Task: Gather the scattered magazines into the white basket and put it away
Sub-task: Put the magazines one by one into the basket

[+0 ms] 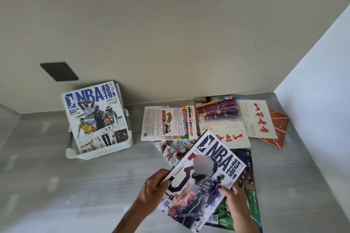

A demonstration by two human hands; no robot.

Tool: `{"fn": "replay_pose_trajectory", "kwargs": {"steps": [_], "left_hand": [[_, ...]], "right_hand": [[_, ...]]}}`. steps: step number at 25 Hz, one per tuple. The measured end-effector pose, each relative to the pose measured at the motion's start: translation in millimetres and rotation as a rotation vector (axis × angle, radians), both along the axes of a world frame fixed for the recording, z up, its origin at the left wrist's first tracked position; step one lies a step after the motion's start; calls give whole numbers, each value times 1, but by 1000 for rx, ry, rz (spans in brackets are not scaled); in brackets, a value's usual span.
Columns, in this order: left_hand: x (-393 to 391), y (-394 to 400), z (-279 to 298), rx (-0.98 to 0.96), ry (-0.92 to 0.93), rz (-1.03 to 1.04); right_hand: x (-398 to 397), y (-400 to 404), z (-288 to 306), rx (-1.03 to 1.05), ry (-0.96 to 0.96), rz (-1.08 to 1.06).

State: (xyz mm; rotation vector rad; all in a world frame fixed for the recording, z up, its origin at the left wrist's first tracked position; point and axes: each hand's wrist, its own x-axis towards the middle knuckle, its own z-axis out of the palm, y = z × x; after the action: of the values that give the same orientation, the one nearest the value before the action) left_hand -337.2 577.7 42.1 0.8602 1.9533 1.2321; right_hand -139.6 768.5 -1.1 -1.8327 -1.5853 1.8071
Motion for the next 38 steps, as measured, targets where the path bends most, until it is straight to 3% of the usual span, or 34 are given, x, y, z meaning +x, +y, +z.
{"fn": "replay_pose_trajectory", "kwargs": {"steps": [4,7,11,15,19,25,28,29,32,33,37,38], "left_hand": [[-55,-35,31,66,188,183],[-89,-58,47,95,158,412],[-96,-88,40,228,-101,691],[-90,-105,25,233,-289,862],[-103,-114,38,212,-295,746],[-208,-128,119,461,-128,749],[-272,-125,142,532,-105,768],[-286,-125,139,486,-70,783],[-296,-139,99,116,138,917],[-285,-145,81,47,186,862],[-230,-164,7,-502,344,215],[-224,-166,-4,-611,383,132]], "right_hand": [[-70,-18,43,86,358,111],[-112,-29,74,231,495,317],[-127,-66,67,377,311,682],[-138,-97,51,432,213,737],[-162,-103,66,439,144,725],[-279,-99,154,511,417,635],[-355,-98,177,523,464,662],[-374,-99,178,521,452,662],[-396,-111,145,556,274,645],[-390,-120,126,576,203,716],[-347,-158,55,672,-213,1320],[-342,-163,44,744,-307,1381]]}}
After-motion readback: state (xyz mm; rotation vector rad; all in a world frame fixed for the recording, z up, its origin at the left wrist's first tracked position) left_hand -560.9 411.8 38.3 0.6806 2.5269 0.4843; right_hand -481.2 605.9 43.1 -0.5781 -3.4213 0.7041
